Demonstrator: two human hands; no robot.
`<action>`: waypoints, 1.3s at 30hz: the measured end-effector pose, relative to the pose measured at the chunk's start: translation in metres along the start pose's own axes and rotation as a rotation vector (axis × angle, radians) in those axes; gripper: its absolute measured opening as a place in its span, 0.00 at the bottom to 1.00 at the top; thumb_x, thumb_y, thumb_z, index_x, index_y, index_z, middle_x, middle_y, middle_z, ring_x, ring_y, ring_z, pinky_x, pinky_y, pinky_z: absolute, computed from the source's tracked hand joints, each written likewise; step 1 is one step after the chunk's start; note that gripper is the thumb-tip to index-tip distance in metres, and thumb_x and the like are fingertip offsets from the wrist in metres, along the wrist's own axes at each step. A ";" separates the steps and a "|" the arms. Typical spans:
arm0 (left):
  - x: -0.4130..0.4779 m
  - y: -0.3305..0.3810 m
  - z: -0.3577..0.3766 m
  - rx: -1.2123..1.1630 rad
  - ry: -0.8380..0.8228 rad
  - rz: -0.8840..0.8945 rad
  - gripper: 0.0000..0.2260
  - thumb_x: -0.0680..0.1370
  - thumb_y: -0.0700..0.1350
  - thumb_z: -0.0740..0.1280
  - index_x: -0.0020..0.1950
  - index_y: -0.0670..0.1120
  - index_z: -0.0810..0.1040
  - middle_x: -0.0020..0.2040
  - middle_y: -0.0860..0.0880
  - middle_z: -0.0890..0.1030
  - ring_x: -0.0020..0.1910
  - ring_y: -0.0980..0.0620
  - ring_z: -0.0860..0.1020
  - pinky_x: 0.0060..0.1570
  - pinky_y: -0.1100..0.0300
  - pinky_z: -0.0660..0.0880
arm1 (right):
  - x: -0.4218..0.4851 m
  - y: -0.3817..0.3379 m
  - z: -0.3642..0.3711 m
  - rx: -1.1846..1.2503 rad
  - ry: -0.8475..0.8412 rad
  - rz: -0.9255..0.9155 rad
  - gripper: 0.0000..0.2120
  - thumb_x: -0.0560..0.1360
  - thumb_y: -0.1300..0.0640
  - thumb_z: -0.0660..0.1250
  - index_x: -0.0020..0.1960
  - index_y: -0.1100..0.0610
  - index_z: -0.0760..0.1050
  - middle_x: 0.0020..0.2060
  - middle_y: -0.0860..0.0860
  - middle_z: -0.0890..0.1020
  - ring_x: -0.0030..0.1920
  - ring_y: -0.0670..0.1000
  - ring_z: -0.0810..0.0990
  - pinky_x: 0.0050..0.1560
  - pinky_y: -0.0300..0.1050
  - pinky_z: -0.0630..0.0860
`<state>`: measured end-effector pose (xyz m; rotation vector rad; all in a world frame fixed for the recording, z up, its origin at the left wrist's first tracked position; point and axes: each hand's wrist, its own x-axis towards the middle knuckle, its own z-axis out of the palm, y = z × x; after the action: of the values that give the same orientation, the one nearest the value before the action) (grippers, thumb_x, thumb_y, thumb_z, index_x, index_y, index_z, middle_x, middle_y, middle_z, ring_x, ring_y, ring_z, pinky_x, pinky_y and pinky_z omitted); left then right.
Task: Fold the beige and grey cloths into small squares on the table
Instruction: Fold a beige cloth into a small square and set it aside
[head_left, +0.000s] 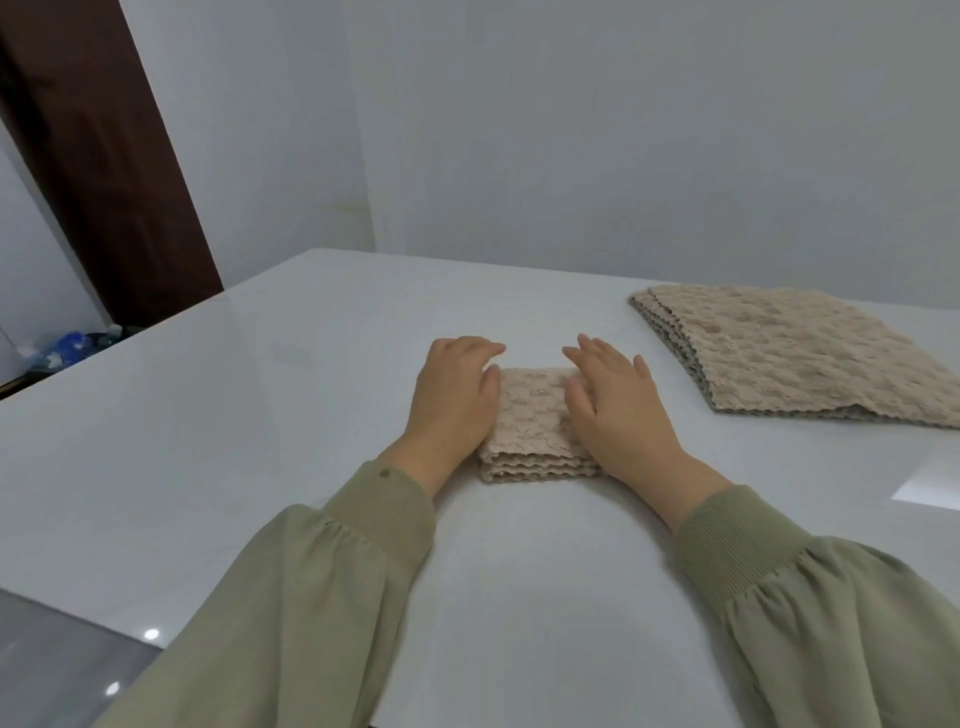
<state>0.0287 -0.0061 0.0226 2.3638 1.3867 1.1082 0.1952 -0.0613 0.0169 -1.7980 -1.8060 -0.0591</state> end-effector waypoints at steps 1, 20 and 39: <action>-0.001 0.003 0.000 0.026 -0.055 0.070 0.17 0.82 0.44 0.56 0.70 0.46 0.70 0.70 0.50 0.70 0.70 0.52 0.62 0.69 0.60 0.58 | 0.000 -0.001 0.000 -0.005 -0.014 0.002 0.27 0.78 0.47 0.44 0.74 0.54 0.62 0.75 0.50 0.60 0.76 0.48 0.53 0.75 0.53 0.44; -0.024 0.003 0.000 0.221 -0.372 0.166 0.22 0.81 0.54 0.56 0.73 0.49 0.63 0.74 0.51 0.64 0.75 0.51 0.55 0.73 0.50 0.51 | -0.016 0.014 -0.001 -0.024 -0.215 0.088 0.24 0.82 0.48 0.49 0.75 0.55 0.57 0.77 0.52 0.55 0.76 0.50 0.54 0.75 0.54 0.49; -0.037 -0.011 -0.017 0.260 -0.171 0.528 0.07 0.68 0.37 0.69 0.43 0.43 0.84 0.39 0.48 0.78 0.40 0.46 0.76 0.33 0.56 0.73 | -0.049 -0.012 -0.013 -0.009 -0.189 0.047 0.24 0.77 0.50 0.63 0.71 0.53 0.65 0.69 0.49 0.69 0.67 0.52 0.70 0.63 0.43 0.65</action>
<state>-0.0005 -0.0333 0.0101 3.0419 0.9164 0.8329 0.1845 -0.1118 0.0109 -1.9057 -1.8936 0.1254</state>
